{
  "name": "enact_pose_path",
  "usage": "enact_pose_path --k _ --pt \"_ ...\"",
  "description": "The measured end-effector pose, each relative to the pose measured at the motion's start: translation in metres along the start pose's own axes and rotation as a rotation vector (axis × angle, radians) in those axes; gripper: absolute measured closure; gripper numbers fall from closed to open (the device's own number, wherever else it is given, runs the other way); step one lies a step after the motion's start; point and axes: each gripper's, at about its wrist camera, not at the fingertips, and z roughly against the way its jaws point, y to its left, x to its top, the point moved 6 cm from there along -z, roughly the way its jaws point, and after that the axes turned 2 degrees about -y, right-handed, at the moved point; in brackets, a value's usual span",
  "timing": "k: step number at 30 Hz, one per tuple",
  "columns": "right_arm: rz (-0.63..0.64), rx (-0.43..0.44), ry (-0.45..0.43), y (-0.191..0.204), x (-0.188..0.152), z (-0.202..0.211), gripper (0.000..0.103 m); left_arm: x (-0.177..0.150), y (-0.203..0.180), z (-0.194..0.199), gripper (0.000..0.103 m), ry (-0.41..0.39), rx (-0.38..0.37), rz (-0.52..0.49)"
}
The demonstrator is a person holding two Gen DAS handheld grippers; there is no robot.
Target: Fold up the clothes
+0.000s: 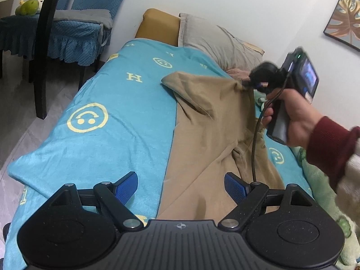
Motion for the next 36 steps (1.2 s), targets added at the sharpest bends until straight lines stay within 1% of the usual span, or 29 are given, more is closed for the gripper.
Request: enact_pose_path --k 2,3,5,6,7,10,11,13,14,15,17,18,19,21,25,27,28,29,32,35,36 --pt "-0.047 -0.064 0.040 -0.024 -0.006 -0.020 0.096 0.000 0.000 -0.002 0.017 -0.004 0.002 -0.010" --pt "-0.070 -0.083 0.065 -0.035 -0.012 -0.029 0.096 -0.001 0.000 -0.003 0.017 -0.006 0.003 -0.017" --pt "-0.102 -0.098 0.098 -0.051 -0.022 -0.039 0.096 -0.002 -0.001 -0.006 0.017 -0.010 0.010 -0.036" --pt "-0.110 -0.096 0.098 -0.056 -0.025 -0.040 0.096 -0.002 -0.001 -0.008 0.017 -0.010 0.013 -0.048" --pt "-0.107 -0.092 0.090 -0.060 -0.026 -0.041 0.096 -0.003 -0.002 -0.010 0.017 -0.009 0.016 -0.058" --pt "-0.083 -0.075 0.036 -0.064 -0.022 -0.029 0.094 -0.004 -0.003 -0.013 0.017 -0.011 0.016 -0.079" --pt "-0.054 -0.071 0.011 -0.063 -0.017 -0.021 0.093 -0.004 -0.003 -0.013 0.017 -0.016 0.017 -0.083" --pt "0.008 -0.066 -0.044 -0.060 -0.007 -0.002 0.089 -0.003 -0.003 -0.009 0.017 -0.039 0.037 -0.088" --pt "0.036 -0.064 -0.064 -0.058 -0.002 0.009 0.069 -0.003 -0.005 -0.007 0.017 -0.052 0.035 -0.098" --pt "0.042 -0.048 -0.080 -0.056 0.002 0.023 0.035 -0.003 -0.006 -0.005 0.017 -0.065 0.034 -0.109" --pt "0.034 0.003 -0.110 -0.054 0.011 0.053 0.004 -0.003 -0.010 -0.002 0.017 -0.096 0.047 -0.148" --pt "0.023 0.028 -0.122 -0.053 0.013 0.070 0.006 -0.004 -0.013 -0.001 0.017 -0.104 0.048 -0.165" --pt "0.027 0.044 -0.111 -0.051 0.014 0.088 0.006 -0.005 -0.016 0.000 0.017 -0.110 0.045 -0.182" --pt "0.032 0.045 -0.113 -0.050 0.014 0.126 0.006 -0.007 -0.023 0.005 0.017 -0.133 0.042 -0.225" --pt "0.016 0.099 -0.116 -0.048 0.002 0.210 0.006 -0.013 -0.032 0.013 0.017 -0.122 0.037 -0.256" --pt "0.003 0.119 -0.117 -0.048 -0.006 0.250 0.006 -0.017 -0.037 0.016 0.017 -0.121 0.047 -0.326" --pt "0.004 0.128 -0.116 -0.049 -0.010 0.268 0.006 -0.017 -0.039 0.017 0.017 -0.119 0.067 -0.339" --pt "0.006 0.138 -0.116 -0.049 -0.014 0.286 0.006 -0.017 -0.040 0.019 0.017 -0.116 0.084 -0.350" --pt "0.029 0.159 -0.103 -0.049 -0.027 0.335 0.006 -0.018 -0.045 0.031 0.017 -0.120 0.072 -0.337" --pt "0.053 0.179 -0.092 -0.051 -0.042 0.374 0.006 -0.023 -0.054 0.047 0.017 -0.128 0.085 -0.365" --pt "0.063 0.188 -0.088 -0.051 -0.047 0.384 0.006 -0.025 -0.057 0.052 0.017 -0.119 0.087 -0.367"
